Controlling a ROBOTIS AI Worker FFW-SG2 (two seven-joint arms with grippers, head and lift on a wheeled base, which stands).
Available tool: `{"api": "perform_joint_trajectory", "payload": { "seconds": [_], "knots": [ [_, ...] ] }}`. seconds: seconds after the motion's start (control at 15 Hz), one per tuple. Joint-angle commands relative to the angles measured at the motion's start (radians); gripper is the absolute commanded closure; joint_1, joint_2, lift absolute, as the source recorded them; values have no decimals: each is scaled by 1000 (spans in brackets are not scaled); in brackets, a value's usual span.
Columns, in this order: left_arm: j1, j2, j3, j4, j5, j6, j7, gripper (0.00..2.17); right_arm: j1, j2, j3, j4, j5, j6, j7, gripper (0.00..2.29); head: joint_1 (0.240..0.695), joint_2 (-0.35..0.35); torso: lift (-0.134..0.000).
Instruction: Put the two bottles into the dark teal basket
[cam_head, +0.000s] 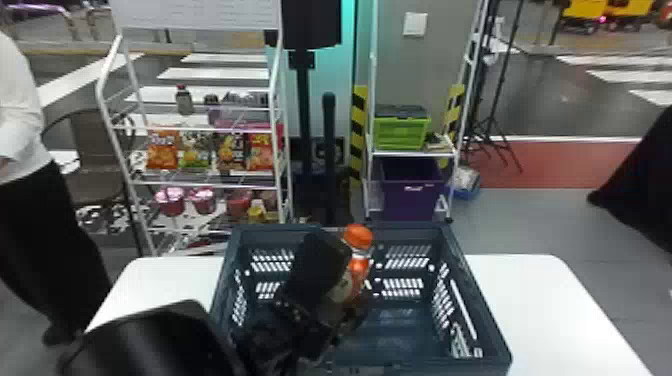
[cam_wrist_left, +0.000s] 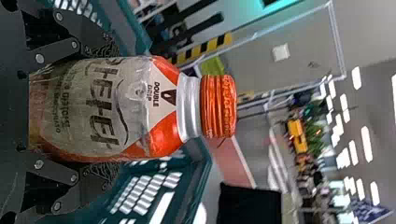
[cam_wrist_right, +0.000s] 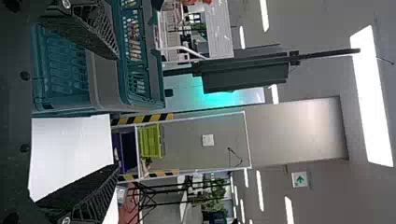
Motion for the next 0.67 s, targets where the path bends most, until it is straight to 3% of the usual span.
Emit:
{"api": "perform_joint_trajectory", "payload": {
  "seconds": [0.0, 0.13, 0.4, 0.53, 0.6],
  "knots": [
    [-88, -57, -6, 126, -1, 144, -98, 2135, 8, 0, 0, -1, 0, -1, 0, 53, 499, 0, 0],
    [-129, -130, 39, 208, -77, 303, -280, 2135, 8, 1, 2, -2, 3, 5, 0, 53, 499, 0, 0],
    [-283, -202, 57, 390, -154, 417, -532, 2135, 13, 4, 6, 10, 8, -1, 3, 56, 499, 0, 0],
    [-364, -296, 68, 553, -292, 487, -756, 2135, 24, 14, 6, 21, 5, -31, 20, 60, 499, 0, 0],
    [-395, -321, 55, 623, -326, 484, -803, 2135, 30, 14, 5, 28, 5, -53, 25, 60, 499, 0, 0]
  ]
}}
